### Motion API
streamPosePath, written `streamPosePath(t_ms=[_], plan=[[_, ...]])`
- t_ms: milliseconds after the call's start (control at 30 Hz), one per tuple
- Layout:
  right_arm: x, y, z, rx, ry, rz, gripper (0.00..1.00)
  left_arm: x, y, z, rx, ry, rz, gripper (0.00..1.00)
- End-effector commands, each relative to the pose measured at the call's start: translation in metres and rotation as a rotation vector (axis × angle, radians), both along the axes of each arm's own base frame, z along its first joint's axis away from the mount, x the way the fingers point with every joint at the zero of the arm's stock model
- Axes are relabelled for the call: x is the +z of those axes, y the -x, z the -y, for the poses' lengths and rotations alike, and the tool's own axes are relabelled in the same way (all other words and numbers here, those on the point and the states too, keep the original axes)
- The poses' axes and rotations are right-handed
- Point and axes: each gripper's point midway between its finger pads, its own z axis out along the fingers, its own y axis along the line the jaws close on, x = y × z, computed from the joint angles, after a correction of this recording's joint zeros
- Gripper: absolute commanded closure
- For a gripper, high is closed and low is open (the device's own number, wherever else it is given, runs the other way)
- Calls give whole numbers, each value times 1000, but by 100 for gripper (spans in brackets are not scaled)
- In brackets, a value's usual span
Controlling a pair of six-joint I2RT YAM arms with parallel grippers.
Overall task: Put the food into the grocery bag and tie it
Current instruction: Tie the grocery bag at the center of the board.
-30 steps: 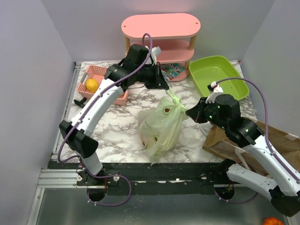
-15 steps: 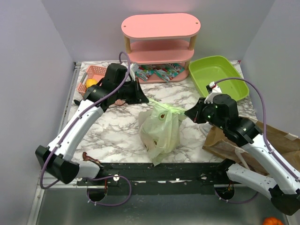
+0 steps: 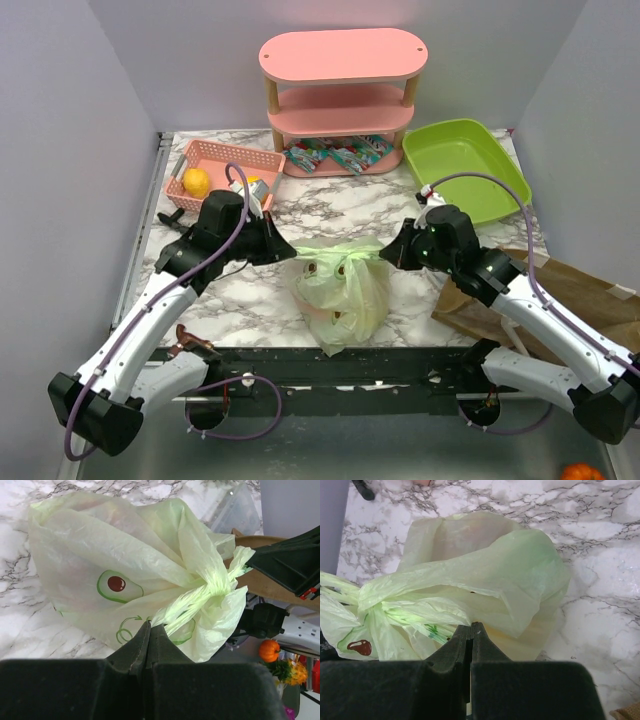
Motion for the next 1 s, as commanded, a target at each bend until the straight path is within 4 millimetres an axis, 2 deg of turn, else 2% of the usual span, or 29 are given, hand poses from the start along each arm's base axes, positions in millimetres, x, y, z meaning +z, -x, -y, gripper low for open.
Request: streamPosePath(t_ms=[0,167,267,333,433,533,600,667,700,767,800,867,967], plan=[[-57,2,51,-144,244,-103,99,-31,-8,-44,167,-125,16,100],[-73,-3,60,-199,308,-145,99,-50,-2,-48,182,-130,-10,100],[-63,-10,52,-180,294,-131,99,-32,-2,-50,187,-119,30,100],[-40,-19,40,-149,251,-87,99,-9,-3,-56,198,-132,75,100],[16,-36,19,-93,170,19,99,36,-5,-68,211,-165,162,100],[71,-44,-6,0,77,114,99,72,-4,-77,220,-181,222,100],[97,-45,-20,61,24,152,99,86,-2,-77,214,-168,244,100],[110,-43,-29,109,-7,168,99,91,2,-72,186,-142,252,100],[113,-43,-32,123,-14,169,99,92,4,-67,162,-119,257,84],[110,-41,-33,129,-12,159,99,86,6,-57,116,-80,249,33],[105,-40,-32,129,-7,148,99,82,6,-51,90,-59,243,22],[95,-36,-29,131,5,130,99,75,4,-39,42,-16,241,11],[79,-27,-24,131,18,89,99,71,-3,-22,-19,50,230,9]])
